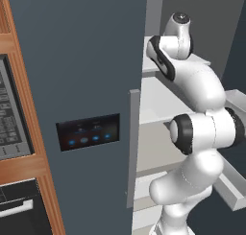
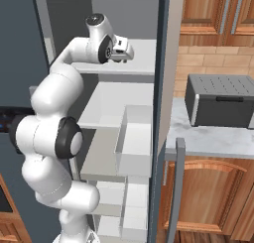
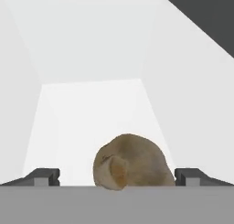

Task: Grab the onion and garlic from the fridge, place them in the blender, close the lid, and turn on the blender to create a marinade.

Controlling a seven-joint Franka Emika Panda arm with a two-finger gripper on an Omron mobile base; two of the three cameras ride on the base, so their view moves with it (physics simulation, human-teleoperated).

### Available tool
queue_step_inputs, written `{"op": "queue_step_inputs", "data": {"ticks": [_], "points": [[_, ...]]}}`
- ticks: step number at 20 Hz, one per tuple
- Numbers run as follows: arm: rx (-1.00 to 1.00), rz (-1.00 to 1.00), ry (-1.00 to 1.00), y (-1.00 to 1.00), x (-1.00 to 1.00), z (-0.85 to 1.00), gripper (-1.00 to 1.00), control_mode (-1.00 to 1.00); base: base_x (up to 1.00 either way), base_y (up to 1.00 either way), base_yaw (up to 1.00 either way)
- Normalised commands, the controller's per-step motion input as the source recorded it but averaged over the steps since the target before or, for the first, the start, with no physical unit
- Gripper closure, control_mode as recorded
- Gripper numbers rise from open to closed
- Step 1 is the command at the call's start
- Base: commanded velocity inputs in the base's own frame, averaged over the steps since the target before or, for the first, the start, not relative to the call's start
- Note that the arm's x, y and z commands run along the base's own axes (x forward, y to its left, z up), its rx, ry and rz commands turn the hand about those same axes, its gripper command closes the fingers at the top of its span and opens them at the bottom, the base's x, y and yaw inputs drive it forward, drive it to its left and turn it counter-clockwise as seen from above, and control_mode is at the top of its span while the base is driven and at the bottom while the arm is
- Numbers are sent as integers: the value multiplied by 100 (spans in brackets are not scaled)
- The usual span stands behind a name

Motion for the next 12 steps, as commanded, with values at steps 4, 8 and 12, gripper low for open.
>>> {"op": "queue_step_inputs", "data": {"ticks": [4,8,12], "points": [[0,0,4,-4,31,-20,-100,-100,0,0,0],[0,1,0,0,0,-24,-100,-100,0,0,0],[0,1,0,0,0,-26,-100,-100,0,0,0]]}}
